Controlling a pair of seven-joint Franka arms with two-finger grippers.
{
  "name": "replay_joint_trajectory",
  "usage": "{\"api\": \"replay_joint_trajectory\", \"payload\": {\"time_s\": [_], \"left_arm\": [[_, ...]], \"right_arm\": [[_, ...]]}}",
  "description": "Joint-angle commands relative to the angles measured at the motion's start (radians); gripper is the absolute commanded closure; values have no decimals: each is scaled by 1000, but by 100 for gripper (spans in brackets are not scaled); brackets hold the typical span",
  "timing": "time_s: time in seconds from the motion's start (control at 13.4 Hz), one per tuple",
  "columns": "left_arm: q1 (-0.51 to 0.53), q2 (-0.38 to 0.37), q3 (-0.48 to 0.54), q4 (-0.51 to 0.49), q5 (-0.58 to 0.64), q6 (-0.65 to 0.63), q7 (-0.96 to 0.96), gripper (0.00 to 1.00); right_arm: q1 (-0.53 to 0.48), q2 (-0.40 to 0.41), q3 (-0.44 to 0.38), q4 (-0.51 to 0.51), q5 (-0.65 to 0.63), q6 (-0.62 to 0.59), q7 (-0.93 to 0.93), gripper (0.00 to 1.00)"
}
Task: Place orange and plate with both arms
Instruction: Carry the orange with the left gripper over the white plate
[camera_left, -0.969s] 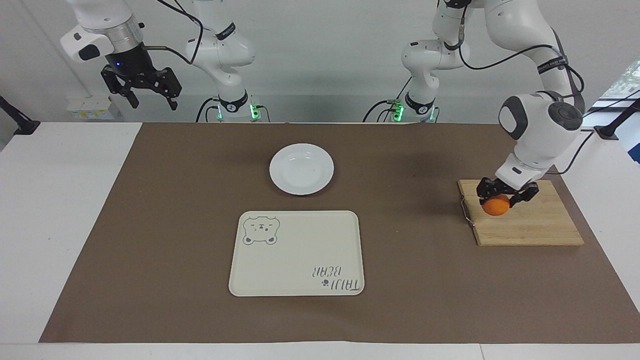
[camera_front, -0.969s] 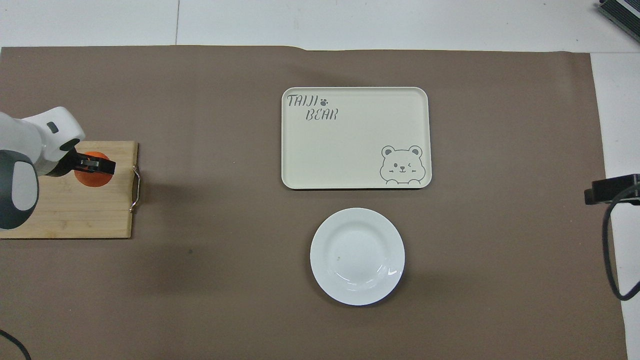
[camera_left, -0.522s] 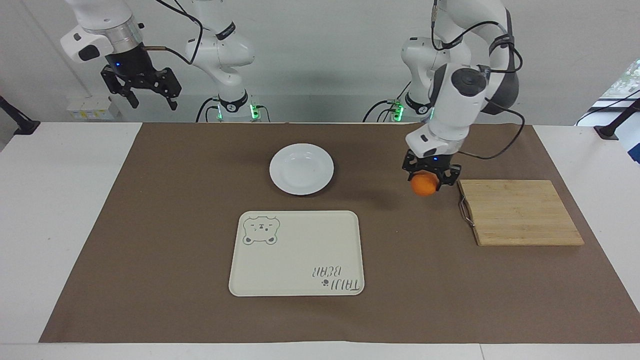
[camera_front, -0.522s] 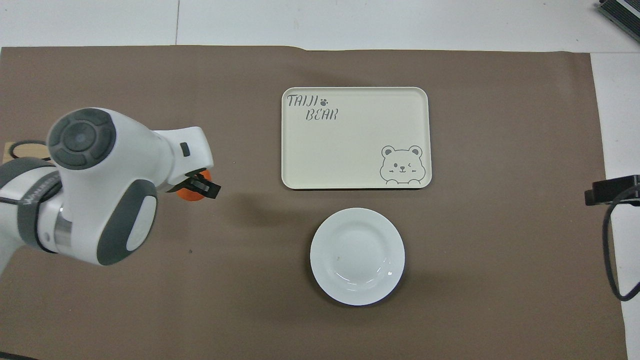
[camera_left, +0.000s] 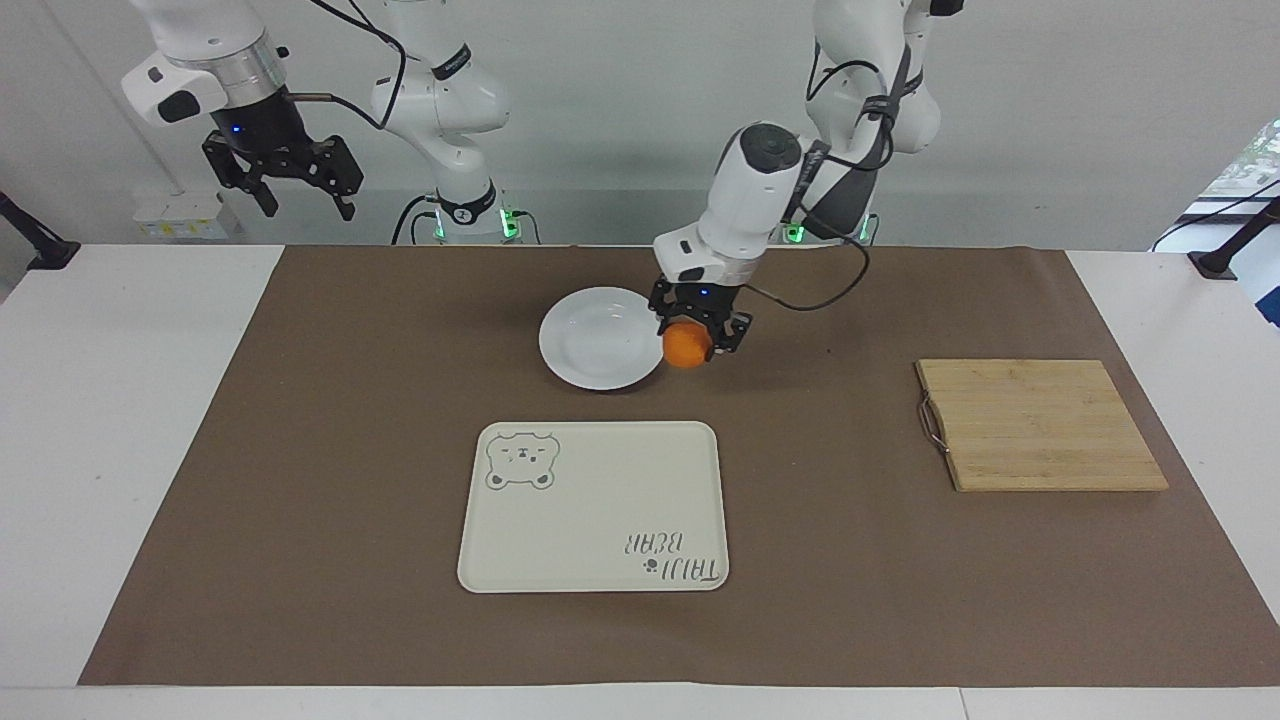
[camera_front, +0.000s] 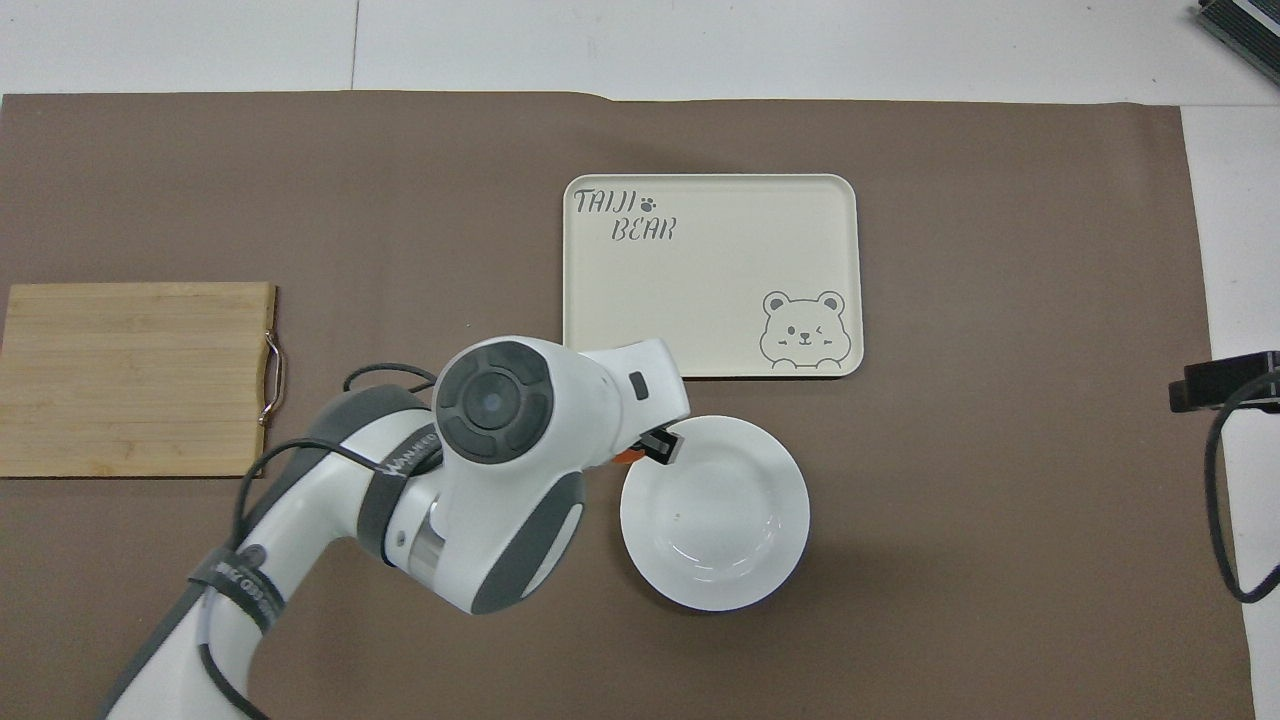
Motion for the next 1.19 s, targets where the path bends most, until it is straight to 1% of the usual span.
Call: {"api": "replay_joint_trajectory", "payload": {"time_s": [0.0,0.07,0.22,0.3,0.45,0.52,0.6,0.67,0.75,0.89,0.97,1.04,1.12], "left_arm": [[-42,45,-22,15,-41,50,-141,100],[-42,49,-26,14,-46,53,-170,100],[-42,60,-46,6,-92,58,-211,100],[-45,77,-54,4,-115,59,-231,100],[-61,99,-66,4,-118,84,-270,100],[-80,134,-66,4,-118,99,-273,100],[-99,145,-66,3,-118,119,-290,89],[-104,145,-66,3,-118,124,-297,54],[-105,145,-66,3,-118,124,-297,51],[-105,145,-66,1,-118,125,-305,14],[-104,145,-65,0,-118,122,-302,4],[-104,145,-65,1,-118,119,-299,0],[-101,142,-63,0,-118,107,-291,0]], "right_arm": [[-12,-27,3,-32,-7,15,-31,0],[-12,-27,3,-32,-7,15,-31,0],[-12,-27,3,-32,-7,15,-31,0],[-12,-27,3,-32,-7,15,-31,0],[-12,-27,3,-32,-7,15,-31,0],[-12,-27,3,-32,-7,15,-28,0],[-12,-27,3,-32,-7,15,-28,0],[-12,-27,3,-32,-7,15,-28,0],[-12,-27,3,-32,-7,15,-28,0],[-12,-27,3,-32,-7,14,-28,0],[-12,-27,3,-33,-7,14,-28,0],[-12,-27,3,-32,-7,14,-27,0],[-12,-27,3,-33,-7,14,-27,0]]}}
